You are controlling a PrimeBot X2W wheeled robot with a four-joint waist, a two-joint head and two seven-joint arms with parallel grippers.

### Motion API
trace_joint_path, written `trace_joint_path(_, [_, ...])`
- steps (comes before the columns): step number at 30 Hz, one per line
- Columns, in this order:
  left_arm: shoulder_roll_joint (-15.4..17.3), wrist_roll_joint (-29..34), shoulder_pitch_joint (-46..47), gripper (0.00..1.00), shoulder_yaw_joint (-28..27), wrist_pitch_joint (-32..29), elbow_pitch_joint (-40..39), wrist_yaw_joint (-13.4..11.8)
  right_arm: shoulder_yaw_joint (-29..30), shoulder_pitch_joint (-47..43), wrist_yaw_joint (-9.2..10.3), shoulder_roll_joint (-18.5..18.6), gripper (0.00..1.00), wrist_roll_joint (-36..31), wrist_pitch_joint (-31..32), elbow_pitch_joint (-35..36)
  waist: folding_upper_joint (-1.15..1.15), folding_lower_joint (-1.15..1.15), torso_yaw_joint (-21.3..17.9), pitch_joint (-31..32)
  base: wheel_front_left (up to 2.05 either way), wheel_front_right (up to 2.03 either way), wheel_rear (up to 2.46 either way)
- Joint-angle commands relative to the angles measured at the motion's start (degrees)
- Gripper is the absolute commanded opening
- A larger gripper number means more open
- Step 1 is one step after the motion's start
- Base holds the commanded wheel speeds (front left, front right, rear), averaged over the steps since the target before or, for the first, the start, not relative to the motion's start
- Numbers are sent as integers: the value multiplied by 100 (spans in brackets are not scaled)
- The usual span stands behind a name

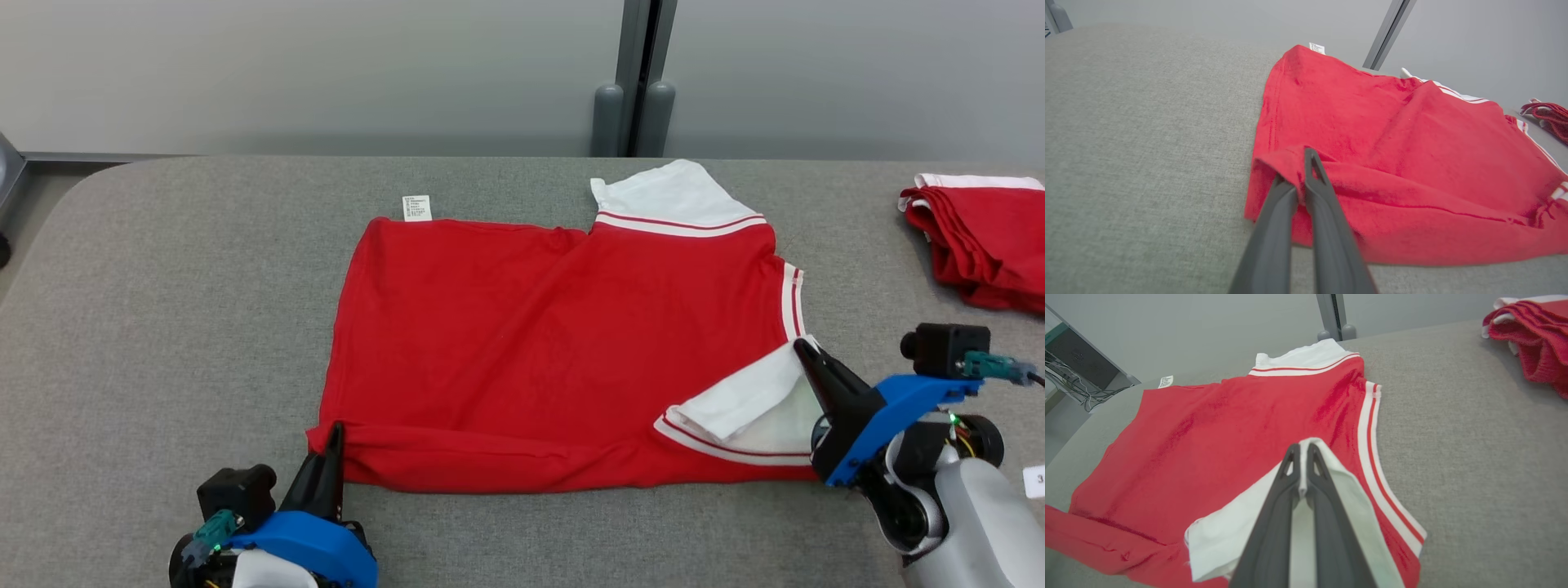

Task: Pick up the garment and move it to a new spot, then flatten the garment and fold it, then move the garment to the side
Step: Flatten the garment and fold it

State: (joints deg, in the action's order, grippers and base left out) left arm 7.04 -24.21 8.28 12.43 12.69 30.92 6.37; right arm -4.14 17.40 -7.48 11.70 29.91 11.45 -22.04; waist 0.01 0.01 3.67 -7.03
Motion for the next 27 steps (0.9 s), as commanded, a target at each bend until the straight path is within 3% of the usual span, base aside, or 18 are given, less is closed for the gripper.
trace_joint_path(1, [37,-9,117,0,24,11,39,18,-50,191,-3,32,0,20,-56,-150,-1,-1,35,-53,0,0,0])
trace_joint_path(9, [70,27,616,0,191,56,480,67,-246,1257,-3,-51,0,265,-635,-1592,-1,-1,69,-291,0,0,0])
trace_joint_path(10, [74,42,674,0,201,70,531,71,-311,1338,-3,-37,44,267,-751,-1704,-1,-1,73,-306,0,0,0])
trace_joint_path(11, [71,58,722,43,207,96,582,71,-382,1399,-3,-29,100,299,-858,-1825,-1,-1,78,-313,0,0,0])
trace_joint_path(12, [63,63,760,100,213,114,635,71,-411,1443,-3,-23,100,336,-1006,-1933,-1,-1,81,-313,0,0,0])
trace_joint_path(19, [-36,-38,650,100,185,218,808,72,-733,1195,-3,205,100,571,-1897,-2471,-1,-1,83,-71,0,0,0])
trace_joint_path(27, [99,131,46,100,181,253,847,-64,-1325,305,-3,661,100,851,-2147,-2330,-1,-1,-6,253,0,0,0])
